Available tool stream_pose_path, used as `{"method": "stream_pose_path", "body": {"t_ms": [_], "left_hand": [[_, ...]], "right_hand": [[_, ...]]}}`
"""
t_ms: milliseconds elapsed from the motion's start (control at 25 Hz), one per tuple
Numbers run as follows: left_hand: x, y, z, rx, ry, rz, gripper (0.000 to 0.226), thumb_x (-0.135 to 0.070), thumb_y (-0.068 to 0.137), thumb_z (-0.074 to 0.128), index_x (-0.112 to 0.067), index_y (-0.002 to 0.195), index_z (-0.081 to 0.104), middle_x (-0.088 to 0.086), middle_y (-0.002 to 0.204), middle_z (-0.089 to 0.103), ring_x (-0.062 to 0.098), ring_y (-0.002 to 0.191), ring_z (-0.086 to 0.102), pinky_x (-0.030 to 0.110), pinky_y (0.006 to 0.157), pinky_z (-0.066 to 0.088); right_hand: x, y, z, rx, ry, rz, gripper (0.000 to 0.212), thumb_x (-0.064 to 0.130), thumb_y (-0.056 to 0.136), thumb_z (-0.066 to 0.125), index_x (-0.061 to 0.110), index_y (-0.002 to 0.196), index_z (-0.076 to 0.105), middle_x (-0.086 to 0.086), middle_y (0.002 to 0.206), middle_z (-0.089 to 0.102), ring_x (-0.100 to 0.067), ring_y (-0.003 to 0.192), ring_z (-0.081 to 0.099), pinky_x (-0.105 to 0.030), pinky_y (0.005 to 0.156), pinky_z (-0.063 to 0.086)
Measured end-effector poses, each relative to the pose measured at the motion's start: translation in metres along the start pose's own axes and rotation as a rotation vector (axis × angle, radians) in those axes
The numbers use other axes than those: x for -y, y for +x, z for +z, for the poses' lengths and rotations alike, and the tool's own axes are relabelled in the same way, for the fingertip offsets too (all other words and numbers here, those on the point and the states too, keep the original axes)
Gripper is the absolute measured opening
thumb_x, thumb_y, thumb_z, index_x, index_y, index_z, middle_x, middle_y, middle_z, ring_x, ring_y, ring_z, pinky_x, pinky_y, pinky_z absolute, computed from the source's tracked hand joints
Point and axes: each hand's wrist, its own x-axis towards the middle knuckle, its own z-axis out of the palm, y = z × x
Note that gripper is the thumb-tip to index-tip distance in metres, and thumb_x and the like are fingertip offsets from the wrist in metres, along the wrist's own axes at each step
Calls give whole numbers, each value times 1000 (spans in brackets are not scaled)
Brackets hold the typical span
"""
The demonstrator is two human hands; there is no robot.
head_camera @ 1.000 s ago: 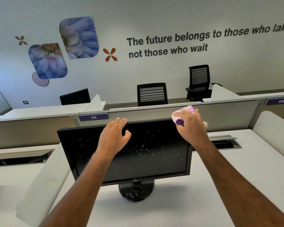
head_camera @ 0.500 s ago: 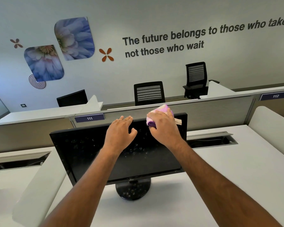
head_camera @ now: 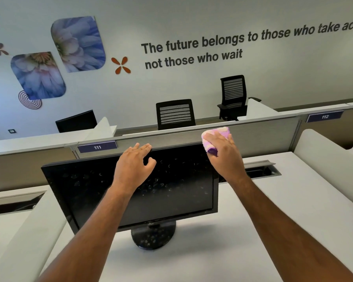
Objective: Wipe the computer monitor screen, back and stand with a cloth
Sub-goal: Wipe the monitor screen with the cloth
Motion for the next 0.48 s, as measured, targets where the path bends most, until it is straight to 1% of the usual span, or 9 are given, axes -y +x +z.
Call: {"method": "stream_pose_path", "body": {"t_ms": [80,160,240,360,480], "left_hand": [[2,0,1,-11,-8,-8,51,-31,100,60,-19,149,57,-1,151,58,19,149,44,34,125,25],[4,0,3,-21,-11,-5,51,-30,100,60,-19,149,57,-1,151,58,19,149,44,33,125,24],[4,0,6,-23,-19,3,51,-30,99,60,-19,149,57,-1,151,58,19,150,43,32,125,23],[4,0,8,-24,-51,2,51,-27,99,62,-18,148,58,-1,151,58,19,151,41,31,125,21],[7,-2,5,-28,-77,-12,51,-24,99,62,-17,149,57,-1,152,57,19,152,40,28,124,17]], "right_hand": [[-5,-10,7,-54,60,-10,69,11,92,70,20,155,45,-1,158,46,-19,153,32,-49,125,28],[-6,-25,19,-100,81,-34,75,4,93,68,14,159,34,-1,166,32,-21,157,20,-47,125,26],[-5,-39,32,-125,70,-25,78,4,95,66,11,161,26,-2,169,23,-23,159,12,-48,125,24],[-4,-50,40,-118,59,-2,75,6,99,60,8,162,20,-5,171,18,-25,159,8,-52,125,23],[-8,-63,47,-99,35,-46,72,3,100,58,6,162,20,-8,171,14,-26,159,8,-53,124,25]]}}
